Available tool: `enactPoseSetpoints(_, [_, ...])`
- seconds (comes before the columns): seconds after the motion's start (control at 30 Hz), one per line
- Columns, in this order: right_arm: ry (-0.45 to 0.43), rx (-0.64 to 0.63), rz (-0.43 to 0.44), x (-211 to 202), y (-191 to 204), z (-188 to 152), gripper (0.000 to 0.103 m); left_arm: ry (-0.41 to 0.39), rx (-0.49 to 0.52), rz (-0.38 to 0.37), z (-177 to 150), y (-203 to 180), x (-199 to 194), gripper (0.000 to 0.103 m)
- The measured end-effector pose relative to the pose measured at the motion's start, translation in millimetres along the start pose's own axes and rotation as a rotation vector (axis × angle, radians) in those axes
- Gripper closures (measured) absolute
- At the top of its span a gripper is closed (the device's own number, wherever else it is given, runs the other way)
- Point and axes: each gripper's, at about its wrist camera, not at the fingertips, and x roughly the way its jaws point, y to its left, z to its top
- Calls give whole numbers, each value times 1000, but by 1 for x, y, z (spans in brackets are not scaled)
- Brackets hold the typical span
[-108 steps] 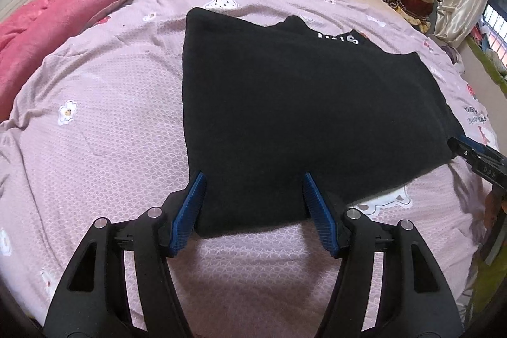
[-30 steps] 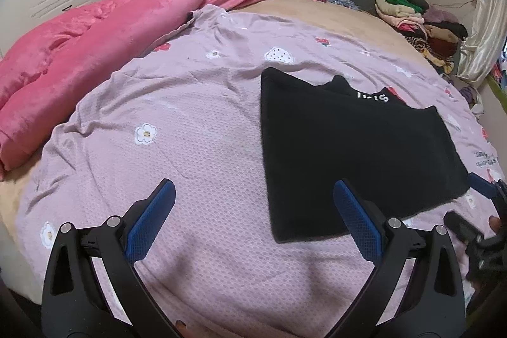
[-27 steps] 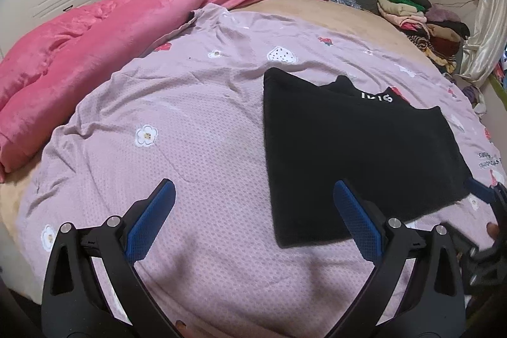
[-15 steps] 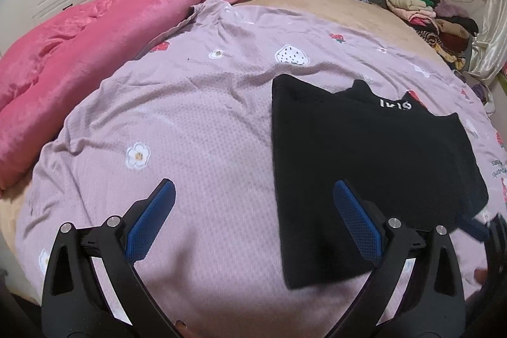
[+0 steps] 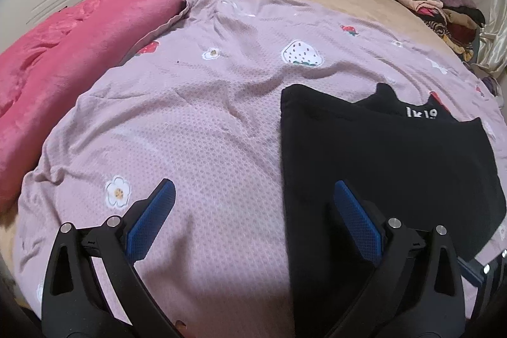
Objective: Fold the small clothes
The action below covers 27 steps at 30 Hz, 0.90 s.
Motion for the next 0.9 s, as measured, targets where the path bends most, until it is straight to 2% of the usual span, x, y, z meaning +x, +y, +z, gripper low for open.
enactPoseSetpoints(0.4, [17, -35, -71, 34, 6, 21, 5, 24, -24, -28, 13, 8, 22, 10])
enactPoseSetpoints(0.57, [-38, -9, -131, 37, 2, 31, 6, 34, -57, -69, 20, 11, 26, 10])
enactPoseSetpoints(0.6, [-51, -6, -133, 35, 1, 31, 9, 36, -60, -76, 22, 12, 28, 10])
enactPoseSetpoints(0.63, [-68, -5, -125, 32, 0, 31, 23, 38, -65, -85, 23, 13, 28, 10])
enactPoseSetpoints(0.67, [-83, -2, -107, 29, -1, 30, 31, 40, -72, -97, 24, 13, 29, 10])
enactPoseSetpoints(0.73, [-120, 5, -79, 20, -2, 28, 55, 52, -88, -123, 26, 15, 32, 10])
enactPoseSetpoints(0.8, [-153, 4, -54, 10, -1, 27, 73, 68, -105, -172, 27, 15, 36, 10])
enactPoseSetpoints(0.83, [-165, 12, -52, 7, -2, 26, 80, 73, -108, -185, 27, 14, 36, 10])
enactPoseSetpoints(0.9, [-182, 42, -35, 1, -6, 24, 84, 89, -106, -210, 25, 10, 39, 10])
